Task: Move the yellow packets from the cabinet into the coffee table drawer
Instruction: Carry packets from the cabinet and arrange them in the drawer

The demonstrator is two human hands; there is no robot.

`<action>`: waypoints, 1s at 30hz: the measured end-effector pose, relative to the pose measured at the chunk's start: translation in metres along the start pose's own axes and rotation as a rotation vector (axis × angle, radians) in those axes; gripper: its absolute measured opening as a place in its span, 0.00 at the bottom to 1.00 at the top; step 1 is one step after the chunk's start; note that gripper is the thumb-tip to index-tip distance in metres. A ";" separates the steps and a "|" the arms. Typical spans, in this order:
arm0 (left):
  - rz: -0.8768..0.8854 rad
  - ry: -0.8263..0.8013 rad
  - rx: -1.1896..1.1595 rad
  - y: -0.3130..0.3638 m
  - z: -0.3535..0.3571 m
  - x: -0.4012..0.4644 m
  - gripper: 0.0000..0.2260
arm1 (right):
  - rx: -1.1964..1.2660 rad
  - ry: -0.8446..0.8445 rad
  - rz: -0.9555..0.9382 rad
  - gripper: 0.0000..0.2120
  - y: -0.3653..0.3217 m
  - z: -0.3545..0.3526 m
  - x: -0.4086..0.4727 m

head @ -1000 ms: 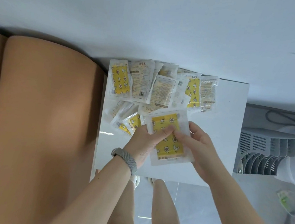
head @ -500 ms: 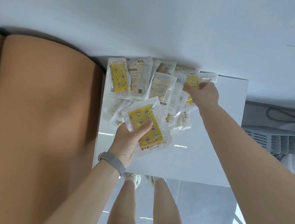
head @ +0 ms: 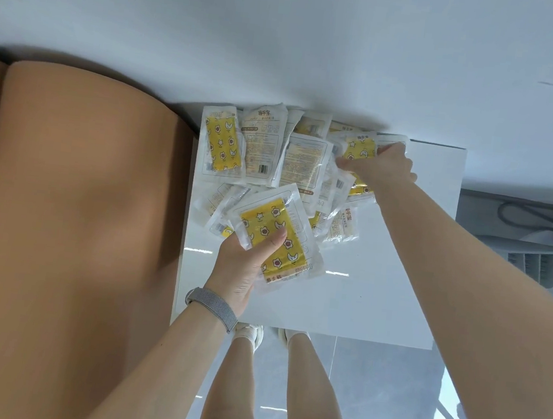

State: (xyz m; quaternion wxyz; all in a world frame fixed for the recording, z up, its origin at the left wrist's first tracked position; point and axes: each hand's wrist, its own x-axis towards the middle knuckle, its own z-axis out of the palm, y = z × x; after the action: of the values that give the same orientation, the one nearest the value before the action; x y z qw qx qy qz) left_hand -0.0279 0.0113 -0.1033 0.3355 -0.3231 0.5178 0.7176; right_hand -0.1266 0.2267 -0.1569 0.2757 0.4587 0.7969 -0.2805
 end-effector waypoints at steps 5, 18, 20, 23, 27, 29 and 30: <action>-0.015 -0.003 0.002 0.000 0.000 0.000 0.13 | 0.287 -0.034 -0.041 0.34 0.006 -0.006 -0.001; 0.283 -0.040 0.314 0.012 -0.011 0.003 0.21 | 0.635 0.034 -0.067 0.08 0.072 -0.050 -0.069; 0.242 -0.018 0.332 0.012 -0.007 0.003 0.12 | 0.796 -0.030 -0.073 0.08 0.068 -0.050 -0.103; 0.100 -0.013 0.264 0.015 -0.002 0.002 0.08 | 0.875 -0.219 -0.142 0.08 0.052 -0.035 -0.147; 0.093 -0.046 0.152 0.020 0.000 -0.006 0.15 | 0.577 -0.390 -0.345 0.03 0.025 -0.006 -0.180; 0.104 0.038 0.103 0.021 -0.007 -0.007 0.15 | 0.354 -0.392 -0.437 0.08 0.009 0.006 -0.185; 0.117 0.083 0.097 0.023 -0.013 -0.007 0.17 | 0.268 -0.402 -0.468 0.13 0.002 0.010 -0.186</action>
State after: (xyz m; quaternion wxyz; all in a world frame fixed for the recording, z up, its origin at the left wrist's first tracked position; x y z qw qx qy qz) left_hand -0.0408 -0.0075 -0.0888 0.2864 -0.3053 0.5833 0.6961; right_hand -0.0435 0.1131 -0.0344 0.2928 0.2311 0.7663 -0.5231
